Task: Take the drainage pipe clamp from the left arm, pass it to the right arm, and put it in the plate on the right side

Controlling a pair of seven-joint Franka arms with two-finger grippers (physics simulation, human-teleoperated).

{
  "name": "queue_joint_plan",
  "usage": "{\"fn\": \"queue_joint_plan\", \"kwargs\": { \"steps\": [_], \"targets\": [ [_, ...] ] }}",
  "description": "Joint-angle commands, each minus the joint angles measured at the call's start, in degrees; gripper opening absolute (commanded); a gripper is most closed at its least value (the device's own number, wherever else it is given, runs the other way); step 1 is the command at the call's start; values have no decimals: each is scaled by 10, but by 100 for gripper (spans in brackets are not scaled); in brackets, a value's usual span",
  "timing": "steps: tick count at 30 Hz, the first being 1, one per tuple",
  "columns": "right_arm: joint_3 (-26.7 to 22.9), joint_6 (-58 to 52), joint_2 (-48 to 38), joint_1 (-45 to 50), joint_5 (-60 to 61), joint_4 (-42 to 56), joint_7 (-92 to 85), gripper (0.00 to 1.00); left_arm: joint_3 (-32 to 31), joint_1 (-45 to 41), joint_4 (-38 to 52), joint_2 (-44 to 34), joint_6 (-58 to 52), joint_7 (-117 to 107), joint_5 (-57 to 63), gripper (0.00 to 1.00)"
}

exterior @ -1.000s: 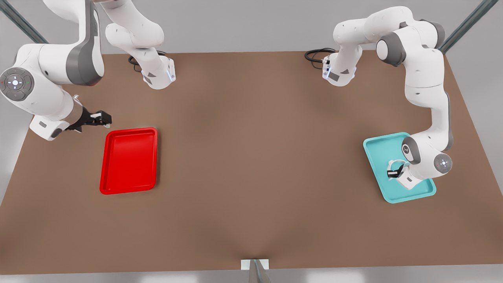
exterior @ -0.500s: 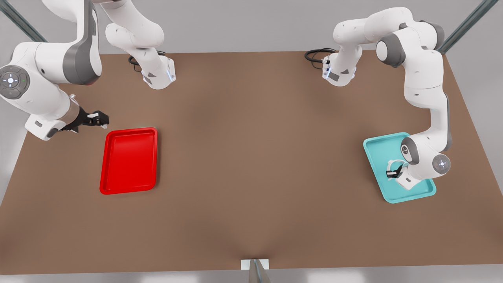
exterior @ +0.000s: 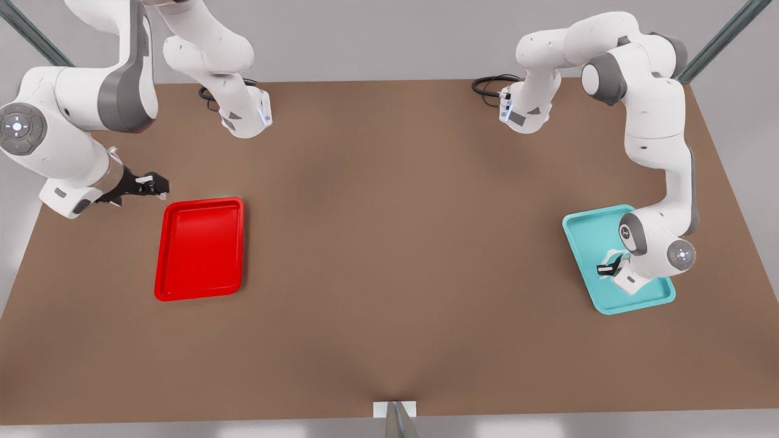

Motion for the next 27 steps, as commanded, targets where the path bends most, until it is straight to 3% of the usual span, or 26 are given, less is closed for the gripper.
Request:
{"fn": "queue_joint_plan", "kwargs": {
  "steps": [1, 11, 27],
  "targets": [
    [-1, 0, -1, 1, 0, 0, 0, 100, 0, 0, 0, -2, -4, -3, -3, 21],
    [-1, 1, -1, 0, 0, 0, -1, 100, 7, -1, 0, -35, -54, -4, 12, 21],
    [-1, 1, -2, 1, -1, -1, -1, 100, 2, -73, -1, -83, -73, -202, 34, 21]
  ]
}}
